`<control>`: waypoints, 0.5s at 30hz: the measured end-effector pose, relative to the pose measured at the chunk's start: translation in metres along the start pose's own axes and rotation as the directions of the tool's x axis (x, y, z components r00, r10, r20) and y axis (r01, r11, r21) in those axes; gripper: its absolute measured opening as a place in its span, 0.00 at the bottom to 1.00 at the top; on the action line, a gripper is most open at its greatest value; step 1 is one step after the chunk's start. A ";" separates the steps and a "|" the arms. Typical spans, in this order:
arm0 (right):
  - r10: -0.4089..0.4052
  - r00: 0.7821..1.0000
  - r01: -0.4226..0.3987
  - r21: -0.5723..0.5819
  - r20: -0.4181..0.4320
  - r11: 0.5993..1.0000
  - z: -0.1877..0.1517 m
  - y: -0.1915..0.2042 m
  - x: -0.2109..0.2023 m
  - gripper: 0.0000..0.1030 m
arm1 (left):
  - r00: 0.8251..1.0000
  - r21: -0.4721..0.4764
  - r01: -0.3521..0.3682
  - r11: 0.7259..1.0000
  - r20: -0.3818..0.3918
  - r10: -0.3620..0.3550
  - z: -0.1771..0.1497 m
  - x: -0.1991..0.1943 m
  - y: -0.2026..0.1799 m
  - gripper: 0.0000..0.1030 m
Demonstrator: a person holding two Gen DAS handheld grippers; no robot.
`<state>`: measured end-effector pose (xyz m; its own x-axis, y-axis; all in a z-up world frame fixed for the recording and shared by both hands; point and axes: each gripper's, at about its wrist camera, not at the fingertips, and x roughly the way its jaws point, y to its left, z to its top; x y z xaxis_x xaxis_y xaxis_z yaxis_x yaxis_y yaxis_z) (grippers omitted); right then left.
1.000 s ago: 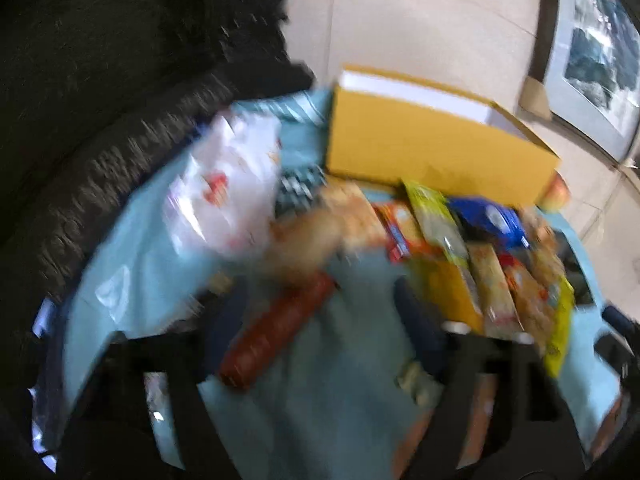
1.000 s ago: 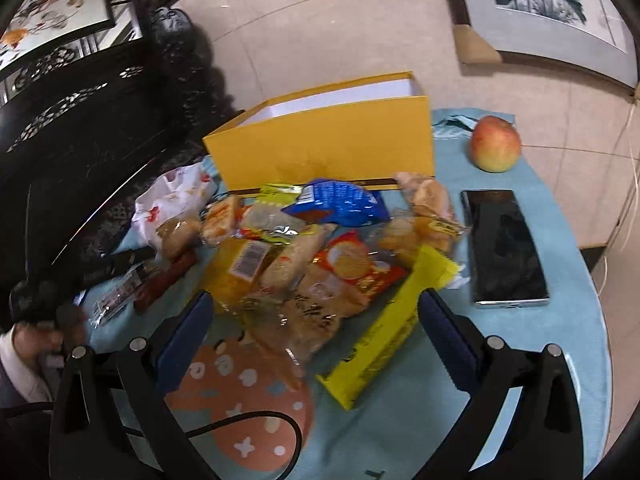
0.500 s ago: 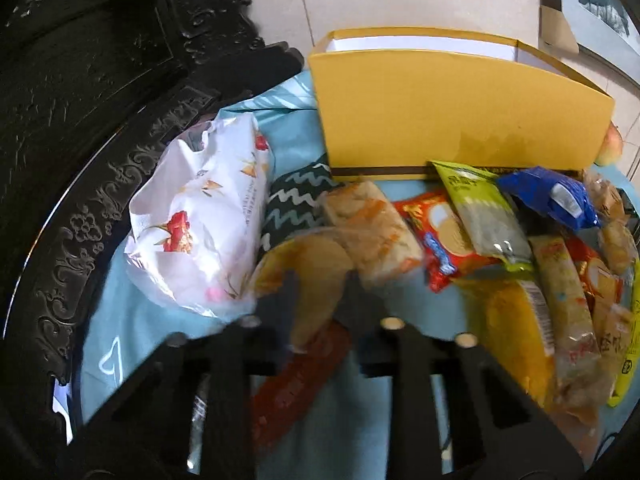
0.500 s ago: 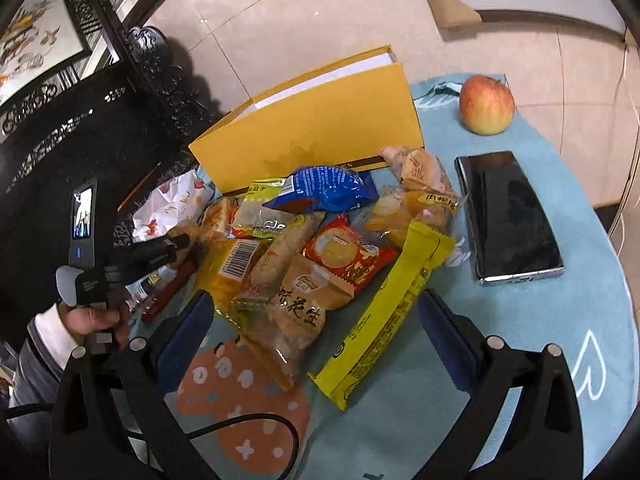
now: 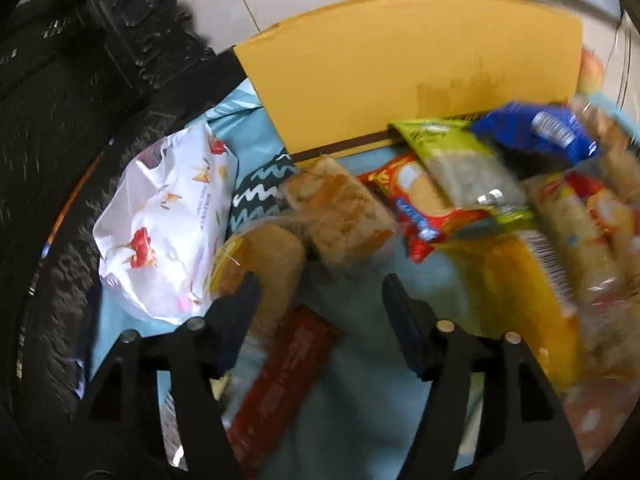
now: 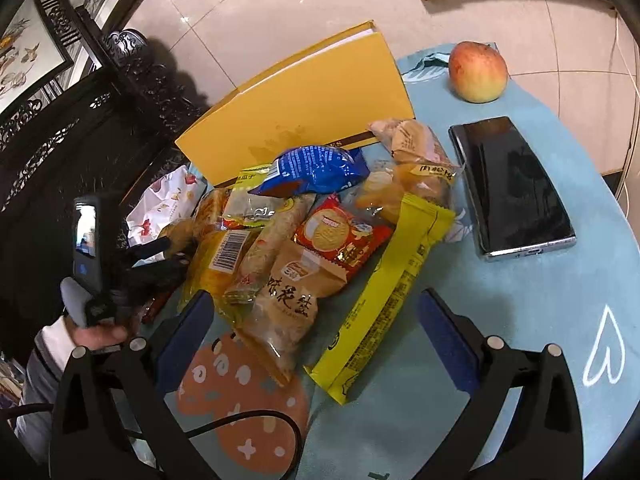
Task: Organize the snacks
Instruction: 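Move the left gripper over the pile and grasp the yellow bread bag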
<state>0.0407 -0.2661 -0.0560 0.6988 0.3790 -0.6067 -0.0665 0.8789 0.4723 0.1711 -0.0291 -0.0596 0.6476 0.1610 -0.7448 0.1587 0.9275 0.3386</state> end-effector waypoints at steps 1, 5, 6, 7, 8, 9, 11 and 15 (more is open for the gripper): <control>-0.001 1.000 0.001 -0.003 0.003 1.000 0.000 0.000 -0.001 0.99 | 0.999 -0.023 0.027 0.999 -0.025 -0.027 0.001 0.005 0.003 0.61; 0.001 1.000 -0.001 -0.008 0.008 1.000 0.001 0.001 -0.003 0.99 | 0.963 -0.259 0.230 0.938 -0.078 -0.258 -0.002 0.025 0.037 0.35; 0.003 1.000 -0.003 -0.009 0.007 1.000 0.001 0.002 -0.003 0.99 | 0.964 -0.266 0.222 0.938 -0.081 -0.252 -0.002 0.026 0.040 0.28; 0.006 1.000 -0.006 -0.011 0.007 1.000 0.001 0.003 -0.003 0.99 | 0.966 -0.260 0.214 0.942 -0.086 -0.243 -0.002 0.027 0.043 0.19; 0.007 1.000 -0.007 -0.015 0.008 1.000 0.001 0.003 -0.004 0.99 | 0.963 -0.266 0.221 0.938 -0.090 -0.253 -0.003 0.027 0.046 0.14; 0.007 1.000 -0.007 -0.021 0.012 1.000 0.001 0.005 -0.005 0.99 | 0.961 -0.273 0.227 0.935 -0.094 -0.261 -0.004 0.027 0.048 0.11; 0.009 1.000 -0.008 -0.032 0.021 0.999 0.001 0.007 -0.006 0.99 | 0.959 -0.290 0.225 0.930 -0.105 -0.265 -0.005 0.026 0.051 0.01; 0.006 1.000 -0.005 -0.027 0.019 1.000 0.001 0.006 -0.005 0.99 | 0.963 -0.307 0.233 0.923 -0.061 -0.264 -0.005 0.010 0.054 0.00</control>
<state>0.0373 -0.2628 -0.0494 0.7114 0.3786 -0.5920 -0.0896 0.8845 0.4579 0.1821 0.0245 -0.0516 0.5358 -0.0691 -0.8415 0.0688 0.9969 -0.0380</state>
